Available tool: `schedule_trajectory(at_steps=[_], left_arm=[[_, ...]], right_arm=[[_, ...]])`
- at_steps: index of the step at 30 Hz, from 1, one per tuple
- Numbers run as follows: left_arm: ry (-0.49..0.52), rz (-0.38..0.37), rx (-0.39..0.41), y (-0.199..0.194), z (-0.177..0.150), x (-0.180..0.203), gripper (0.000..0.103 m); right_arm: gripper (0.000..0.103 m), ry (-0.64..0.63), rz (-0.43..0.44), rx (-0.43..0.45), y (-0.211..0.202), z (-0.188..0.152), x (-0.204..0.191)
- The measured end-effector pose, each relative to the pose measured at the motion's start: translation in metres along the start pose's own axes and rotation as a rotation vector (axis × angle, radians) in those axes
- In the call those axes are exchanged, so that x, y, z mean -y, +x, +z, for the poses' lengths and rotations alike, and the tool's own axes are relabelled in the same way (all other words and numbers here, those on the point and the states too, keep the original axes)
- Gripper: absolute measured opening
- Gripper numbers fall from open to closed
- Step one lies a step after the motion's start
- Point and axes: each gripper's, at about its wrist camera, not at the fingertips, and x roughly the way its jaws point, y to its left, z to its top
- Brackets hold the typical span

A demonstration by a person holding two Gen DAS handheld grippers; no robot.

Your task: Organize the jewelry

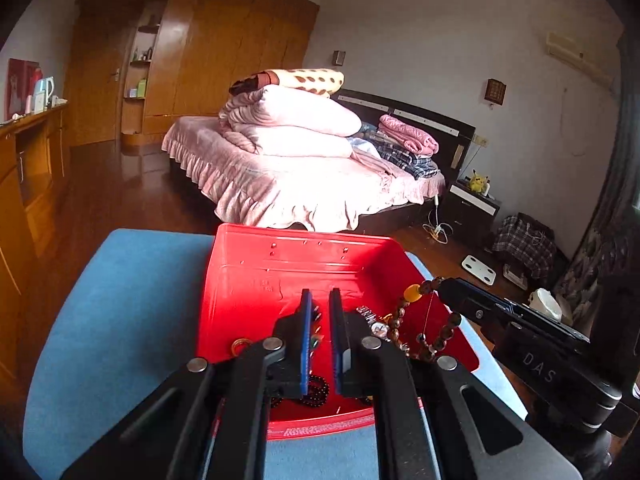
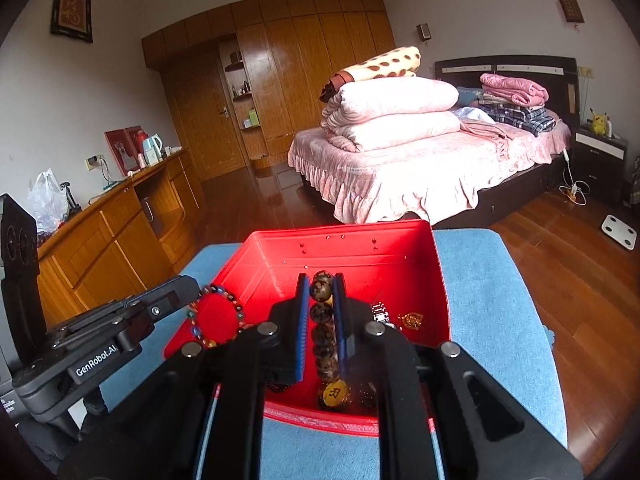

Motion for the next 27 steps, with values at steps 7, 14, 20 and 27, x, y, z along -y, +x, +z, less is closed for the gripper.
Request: schedule_trajectory(at_steps=[7, 14, 20, 27], left_arm=[[-0.001, 0.041, -0.042, 0.014, -0.015, -0.006, 0.040], [0.030, 0.075, -0.003, -0.007, -0.024, -0.003, 0.062], [0.037, 0.101, 0.037, -0.031, -0.029, -0.006, 0.077], [0.053, 0.119, 0.084, -0.067, -0.040, -0.010, 0.088]], right_arm=[[0.014, 0.020, -0.092, -0.056, 0.014, -0.017, 0.016], [0.036, -0.021, -0.147, -0.025, 0.001, -0.026, 0.013], [0.057, -0.049, -0.183, 0.010, -0.017, -0.035, 0.007], [0.087, -0.061, -0.188, 0.060, -0.041, -0.037, 0.000]])
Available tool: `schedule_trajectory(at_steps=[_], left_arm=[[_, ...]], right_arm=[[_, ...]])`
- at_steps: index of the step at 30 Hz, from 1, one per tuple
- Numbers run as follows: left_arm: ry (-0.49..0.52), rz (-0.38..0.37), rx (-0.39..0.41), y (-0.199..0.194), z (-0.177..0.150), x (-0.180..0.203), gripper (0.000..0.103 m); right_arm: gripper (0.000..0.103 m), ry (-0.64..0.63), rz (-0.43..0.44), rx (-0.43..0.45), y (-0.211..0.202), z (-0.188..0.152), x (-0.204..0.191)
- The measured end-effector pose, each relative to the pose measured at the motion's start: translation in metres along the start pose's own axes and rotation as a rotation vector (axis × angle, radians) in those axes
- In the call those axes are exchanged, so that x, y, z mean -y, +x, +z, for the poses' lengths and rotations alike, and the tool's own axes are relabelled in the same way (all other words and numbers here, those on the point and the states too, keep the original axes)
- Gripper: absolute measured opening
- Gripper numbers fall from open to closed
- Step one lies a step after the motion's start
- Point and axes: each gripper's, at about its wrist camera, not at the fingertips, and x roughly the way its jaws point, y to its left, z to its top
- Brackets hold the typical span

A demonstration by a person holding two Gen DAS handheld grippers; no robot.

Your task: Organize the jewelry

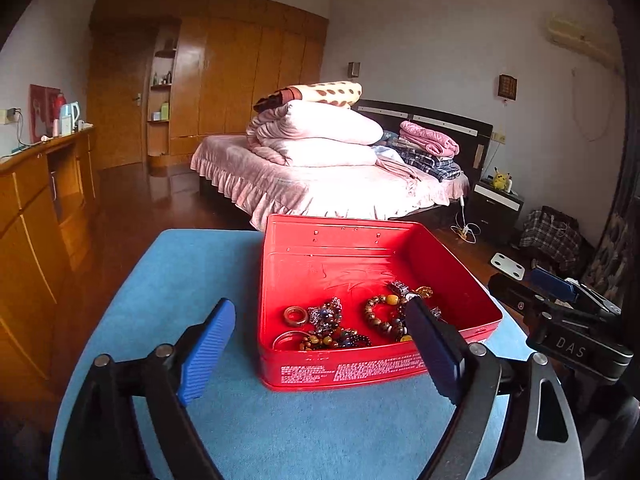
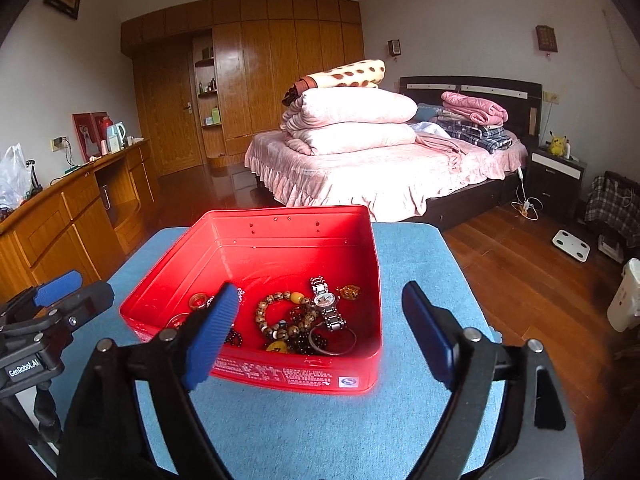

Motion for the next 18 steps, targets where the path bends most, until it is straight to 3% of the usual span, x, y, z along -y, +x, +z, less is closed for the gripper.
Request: schedule_trajectory(at_steps=[6, 18], left_arm=[[-0.010, 0.028, 0.035, -0.027, 0.000, -0.003, 0.094], [0.007, 0.069, 0.118, -0.070, -0.007, -0.003, 0.096]], right_arm=[[0.095, -0.031, -0.002, 0.029, -0.022, -0.007, -0.010], [0.097, -0.027, 0.048, 0.139, -0.073, -0.011, -0.014]])
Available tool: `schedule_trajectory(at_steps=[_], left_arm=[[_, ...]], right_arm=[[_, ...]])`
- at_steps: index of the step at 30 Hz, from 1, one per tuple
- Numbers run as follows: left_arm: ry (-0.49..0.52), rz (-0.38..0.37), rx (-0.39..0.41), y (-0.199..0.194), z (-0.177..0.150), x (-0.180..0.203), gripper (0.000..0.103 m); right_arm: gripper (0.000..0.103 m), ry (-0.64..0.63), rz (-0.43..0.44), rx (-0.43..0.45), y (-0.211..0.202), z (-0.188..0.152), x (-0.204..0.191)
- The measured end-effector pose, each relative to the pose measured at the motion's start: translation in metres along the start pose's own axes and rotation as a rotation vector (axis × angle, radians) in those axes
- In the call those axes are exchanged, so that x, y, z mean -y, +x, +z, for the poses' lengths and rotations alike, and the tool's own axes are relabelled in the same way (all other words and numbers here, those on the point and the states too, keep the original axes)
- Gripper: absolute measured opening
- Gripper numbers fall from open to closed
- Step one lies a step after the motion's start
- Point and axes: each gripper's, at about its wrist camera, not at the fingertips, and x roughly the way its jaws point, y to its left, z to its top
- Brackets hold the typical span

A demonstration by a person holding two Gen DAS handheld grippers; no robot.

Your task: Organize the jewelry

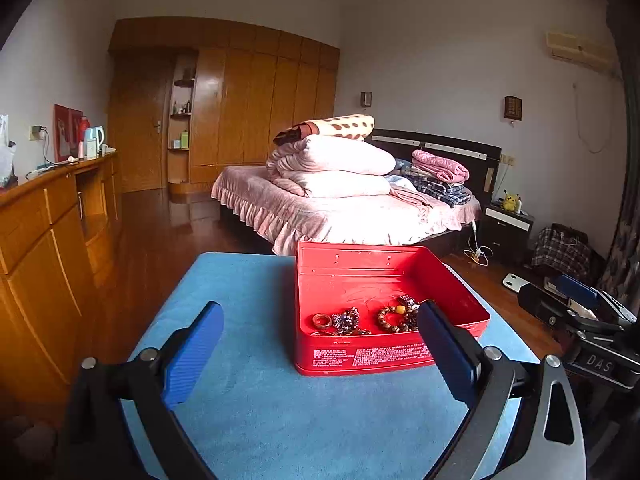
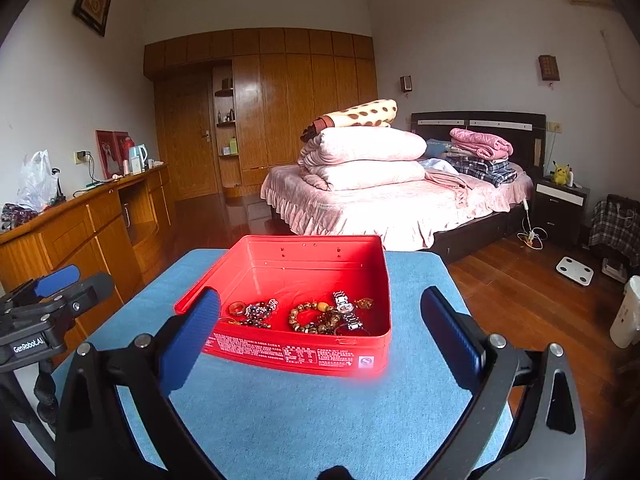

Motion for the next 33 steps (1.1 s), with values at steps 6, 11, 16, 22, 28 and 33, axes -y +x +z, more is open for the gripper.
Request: schedule_trajectory(at_steps=[6, 11, 16, 22, 28, 33], left_arm=[[0.023, 0.040, 0.061, -0.016, -0.001, 0.001, 0.097], [0.048, 0.052, 0.100, -0.028, -0.003, 0.005, 0.097], [0.060, 0.051, 0.133, -0.035, -0.008, 0.008, 0.097], [0.082, 0.065, 0.162, -0.040, -0.010, 0.011, 0.097], [0.093, 0.058, 0.192, -0.046, -0.014, 0.013, 0.097], [0.106, 0.064, 0.220, -0.051, -0.015, 0.015, 0.097]], right_arm=[[0.097, -0.022, 0.003, 0.036, -0.016, -0.003, -0.005], [0.098, -0.037, 0.023, 0.075, -0.031, -0.007, -0.008], [0.098, -0.060, 0.014, 0.095, -0.039, -0.011, -0.011], [0.098, -0.038, 0.045, 0.116, -0.047, -0.008, -0.005], [0.098, -0.015, 0.061, 0.121, -0.051, -0.007, -0.001], [0.098, -0.024, 0.059, 0.131, -0.054, -0.008, -0.003]])
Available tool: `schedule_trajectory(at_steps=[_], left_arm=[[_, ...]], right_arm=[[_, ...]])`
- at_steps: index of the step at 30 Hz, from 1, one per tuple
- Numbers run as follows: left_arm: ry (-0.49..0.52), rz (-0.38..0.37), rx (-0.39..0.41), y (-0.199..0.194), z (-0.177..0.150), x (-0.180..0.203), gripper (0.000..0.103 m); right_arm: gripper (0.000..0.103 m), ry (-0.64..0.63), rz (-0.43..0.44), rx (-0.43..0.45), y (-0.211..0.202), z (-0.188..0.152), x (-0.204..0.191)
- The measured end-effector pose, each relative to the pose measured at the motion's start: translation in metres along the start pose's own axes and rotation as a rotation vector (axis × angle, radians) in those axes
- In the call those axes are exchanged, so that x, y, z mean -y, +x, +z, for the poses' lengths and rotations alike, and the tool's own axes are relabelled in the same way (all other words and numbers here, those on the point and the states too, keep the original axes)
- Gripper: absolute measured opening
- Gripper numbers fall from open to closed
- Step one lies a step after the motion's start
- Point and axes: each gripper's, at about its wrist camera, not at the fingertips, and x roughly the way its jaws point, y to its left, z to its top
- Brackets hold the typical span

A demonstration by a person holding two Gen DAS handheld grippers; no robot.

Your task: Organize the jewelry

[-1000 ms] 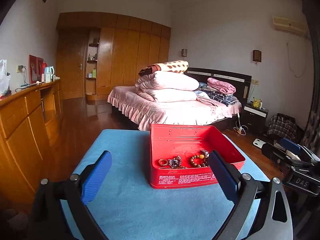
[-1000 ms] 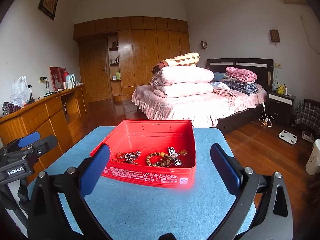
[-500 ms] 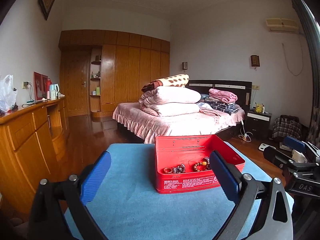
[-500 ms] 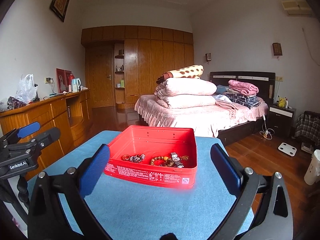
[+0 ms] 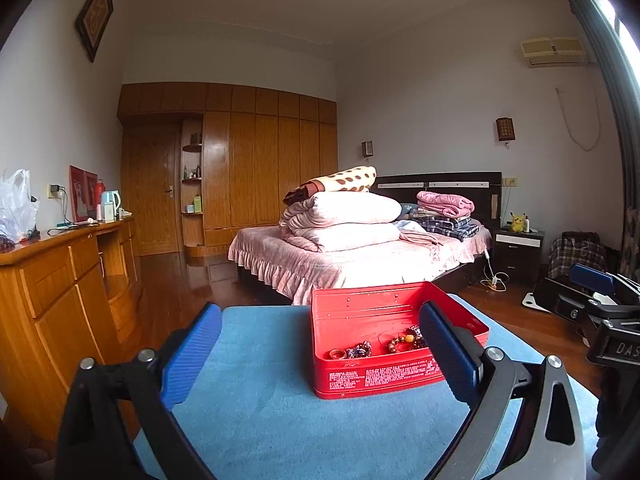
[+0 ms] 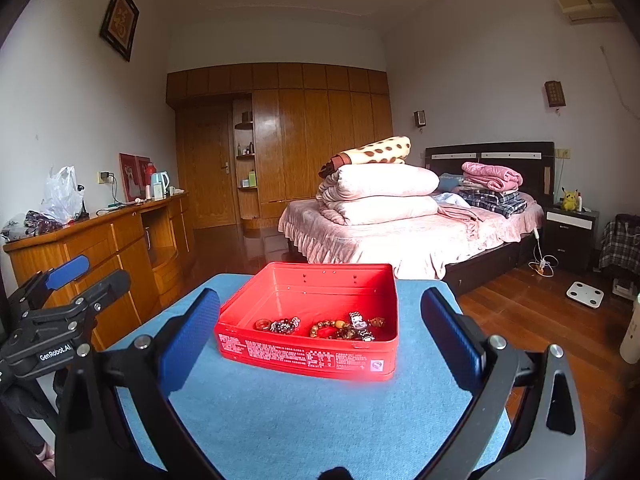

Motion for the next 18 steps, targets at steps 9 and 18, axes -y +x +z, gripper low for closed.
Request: schedule_trajectory(at_steps=[9, 18], left_arm=[[-0.003, -0.003, 0.003, -0.0007, 0.0005, -0.0001, 0.097], [0.000, -0.005, 0.000, -0.0008, 0.0007, -0.0004, 0.097]], right_arm=[[0.098, -0.015, -0.007, -0.002, 0.0000, -0.0014, -0.0043], [0.098, -0.028, -0.014, -0.004, 0.0000, -0.0004, -0.0061]])
